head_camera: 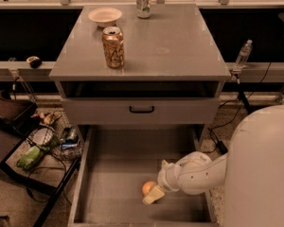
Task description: Pick orange from middle drawer and place on counter
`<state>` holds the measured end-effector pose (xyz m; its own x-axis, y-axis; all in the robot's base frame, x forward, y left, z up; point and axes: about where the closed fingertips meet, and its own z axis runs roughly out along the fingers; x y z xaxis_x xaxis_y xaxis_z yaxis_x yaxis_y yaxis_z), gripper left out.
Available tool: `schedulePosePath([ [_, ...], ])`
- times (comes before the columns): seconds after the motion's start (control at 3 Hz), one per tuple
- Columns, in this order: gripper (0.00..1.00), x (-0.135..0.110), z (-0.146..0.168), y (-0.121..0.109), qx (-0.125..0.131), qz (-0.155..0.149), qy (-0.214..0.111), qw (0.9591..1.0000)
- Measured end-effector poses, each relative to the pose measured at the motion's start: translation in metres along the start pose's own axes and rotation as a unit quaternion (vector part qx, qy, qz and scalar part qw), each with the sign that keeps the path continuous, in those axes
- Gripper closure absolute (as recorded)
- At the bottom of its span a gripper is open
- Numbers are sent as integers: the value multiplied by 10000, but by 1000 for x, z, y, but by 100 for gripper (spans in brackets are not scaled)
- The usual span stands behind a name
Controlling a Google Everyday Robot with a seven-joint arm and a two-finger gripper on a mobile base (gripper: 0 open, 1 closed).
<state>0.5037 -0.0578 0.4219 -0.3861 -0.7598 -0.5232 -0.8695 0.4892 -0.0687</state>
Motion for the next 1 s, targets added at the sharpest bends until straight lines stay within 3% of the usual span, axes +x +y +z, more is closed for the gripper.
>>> schedulePosePath([
  [0.33, 0, 9, 23, 9, -172, 36, -98, 9998],
  [1.0, 41, 26, 57, 24, -427, 61, -101, 9990],
])
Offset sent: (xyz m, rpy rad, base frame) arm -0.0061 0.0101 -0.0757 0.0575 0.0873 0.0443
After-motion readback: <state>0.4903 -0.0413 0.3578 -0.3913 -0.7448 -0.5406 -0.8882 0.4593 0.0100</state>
